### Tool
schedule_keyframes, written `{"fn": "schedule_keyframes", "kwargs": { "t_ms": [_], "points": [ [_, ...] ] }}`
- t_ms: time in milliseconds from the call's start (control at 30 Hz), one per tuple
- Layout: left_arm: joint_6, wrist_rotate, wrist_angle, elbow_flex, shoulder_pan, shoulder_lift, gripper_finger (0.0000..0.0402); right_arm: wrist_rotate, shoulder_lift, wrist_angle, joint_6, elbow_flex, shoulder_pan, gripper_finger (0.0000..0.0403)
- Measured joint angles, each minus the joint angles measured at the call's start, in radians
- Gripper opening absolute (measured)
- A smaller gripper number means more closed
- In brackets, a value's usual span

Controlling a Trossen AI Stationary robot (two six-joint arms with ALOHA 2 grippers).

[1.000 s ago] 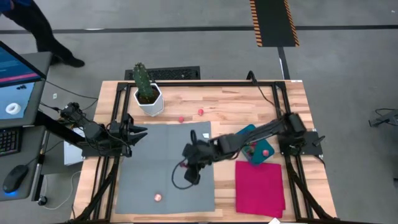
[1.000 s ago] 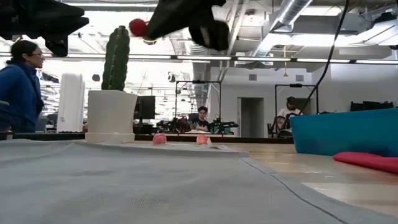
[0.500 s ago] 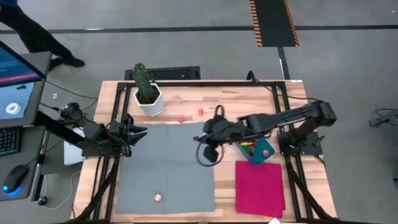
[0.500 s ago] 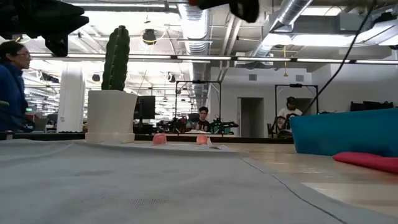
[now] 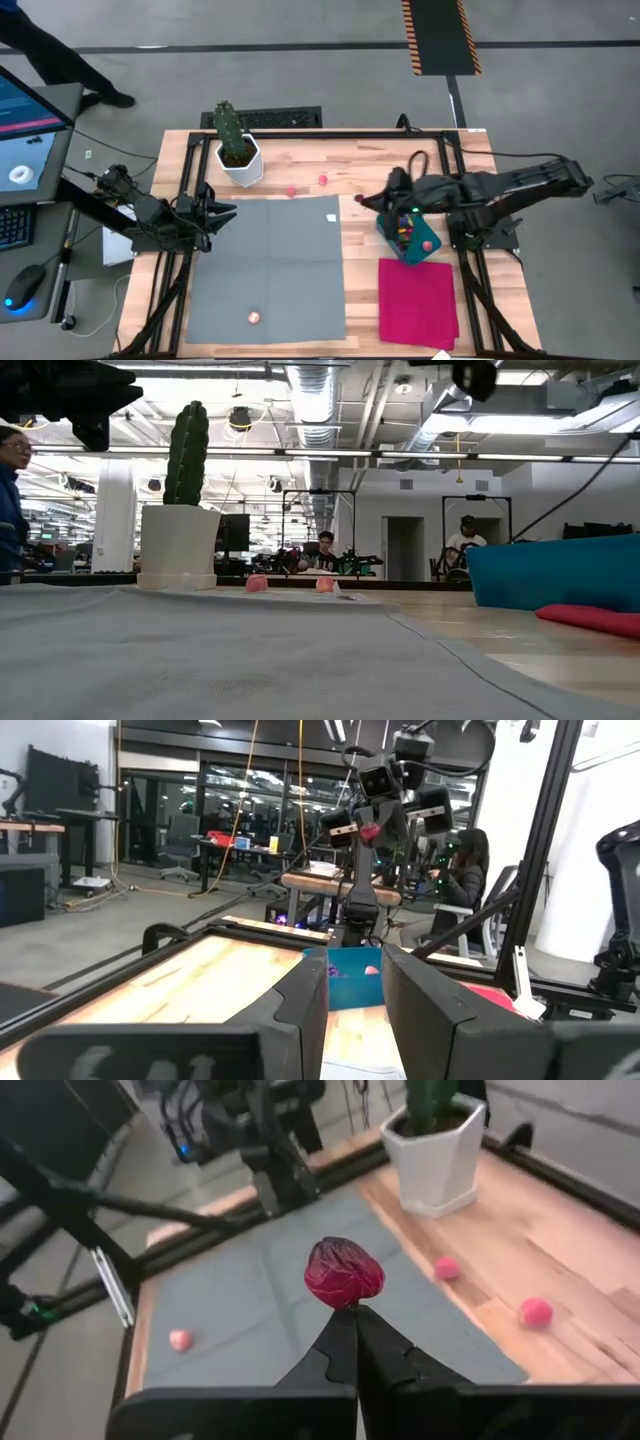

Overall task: Pick and placing Produce into tupperware
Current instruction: Put the red cherry into the blue bin

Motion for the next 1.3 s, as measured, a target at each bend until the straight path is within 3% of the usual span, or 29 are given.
{"fn": "schedule_keyframes", "kwargs": {
  "t_ms": [633,800,1067,1300],
  "points": [
    [-0.01,0.0,-0.001,0.0,0.0,0.0,0.0087,0.037,-0.623,-0.04,0.071,-0.43,0.044,0.0013],
    [-0.01,-0.001,-0.001,0.0,0.0,0.0,0.0087,0.086,-0.76,-0.279,0.212,-0.461,0.05,0.0012],
    [-0.01,-0.002,-0.001,0.0,0.0,0.0,0.0087,0.089,-0.776,-0.584,0.525,-0.463,0.064,0.0013],
    [-0.007,-0.004,-0.001,0.0,0.0,0.0,0.0087,0.041,-0.621,-0.651,0.728,-0.462,0.105,0.0013]
  ]
}}
